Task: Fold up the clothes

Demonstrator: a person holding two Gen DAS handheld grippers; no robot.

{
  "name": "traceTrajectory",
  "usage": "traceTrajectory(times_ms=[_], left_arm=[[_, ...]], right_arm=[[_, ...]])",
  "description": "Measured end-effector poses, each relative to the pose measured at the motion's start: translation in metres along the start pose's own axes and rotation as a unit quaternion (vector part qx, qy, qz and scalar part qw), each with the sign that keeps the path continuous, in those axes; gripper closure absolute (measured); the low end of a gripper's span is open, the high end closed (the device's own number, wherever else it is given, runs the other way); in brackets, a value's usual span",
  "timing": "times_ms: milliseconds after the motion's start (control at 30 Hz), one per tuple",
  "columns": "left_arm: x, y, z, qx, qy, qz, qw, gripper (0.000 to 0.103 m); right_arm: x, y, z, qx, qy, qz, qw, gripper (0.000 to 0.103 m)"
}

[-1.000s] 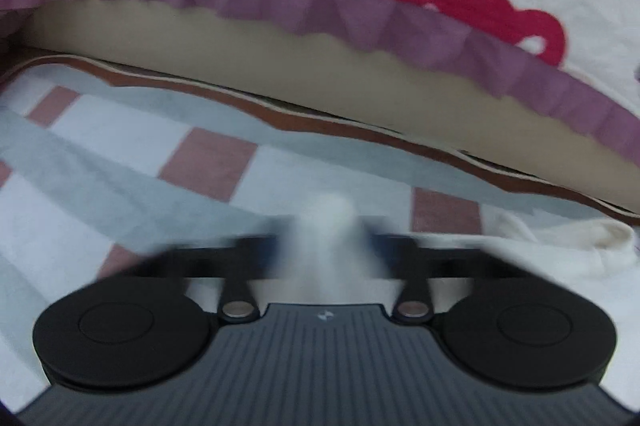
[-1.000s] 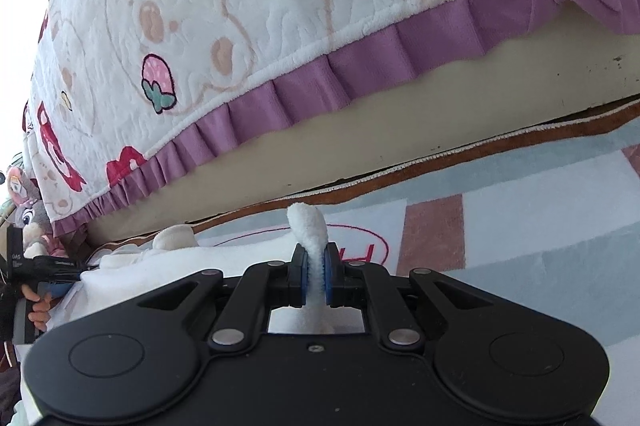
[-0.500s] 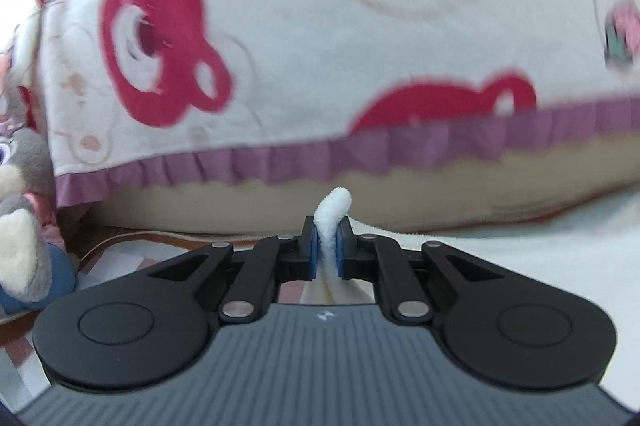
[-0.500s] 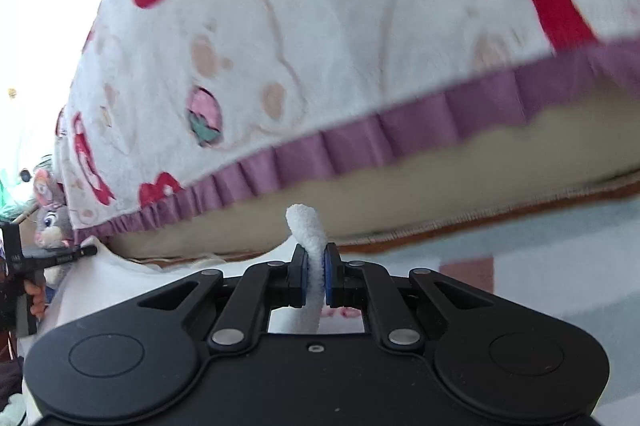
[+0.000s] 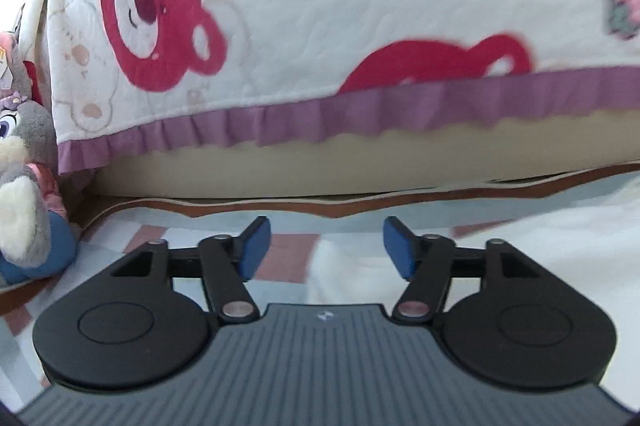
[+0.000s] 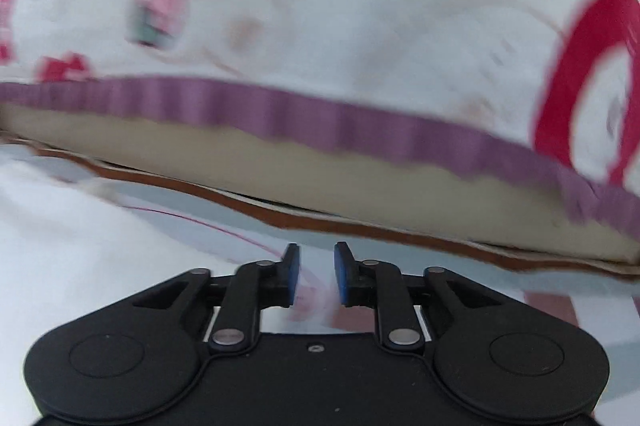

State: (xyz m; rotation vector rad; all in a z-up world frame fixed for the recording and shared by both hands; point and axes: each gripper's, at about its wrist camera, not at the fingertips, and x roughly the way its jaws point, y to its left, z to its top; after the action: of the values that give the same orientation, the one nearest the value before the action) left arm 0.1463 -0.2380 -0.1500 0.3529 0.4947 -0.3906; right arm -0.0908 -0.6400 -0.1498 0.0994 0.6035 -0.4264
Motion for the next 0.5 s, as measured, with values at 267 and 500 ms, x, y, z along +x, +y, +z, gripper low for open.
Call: traceTrajectory(times_ms=[267,500], left_arm=[[-0.061,-0.009,-0.047,0.067,0.048,-0.114,0.9901,0.039],[-0.071,0.011,-0.080,0.039,0.088,-0.117,0.9885,0.039]], right_arm=[[-0.007,0.121,0.029,0.036,0.022,0.160,0.986,0.045],[0.049,0.216,0.010,-0.060,0.092,0.126,0.986,0.048]])
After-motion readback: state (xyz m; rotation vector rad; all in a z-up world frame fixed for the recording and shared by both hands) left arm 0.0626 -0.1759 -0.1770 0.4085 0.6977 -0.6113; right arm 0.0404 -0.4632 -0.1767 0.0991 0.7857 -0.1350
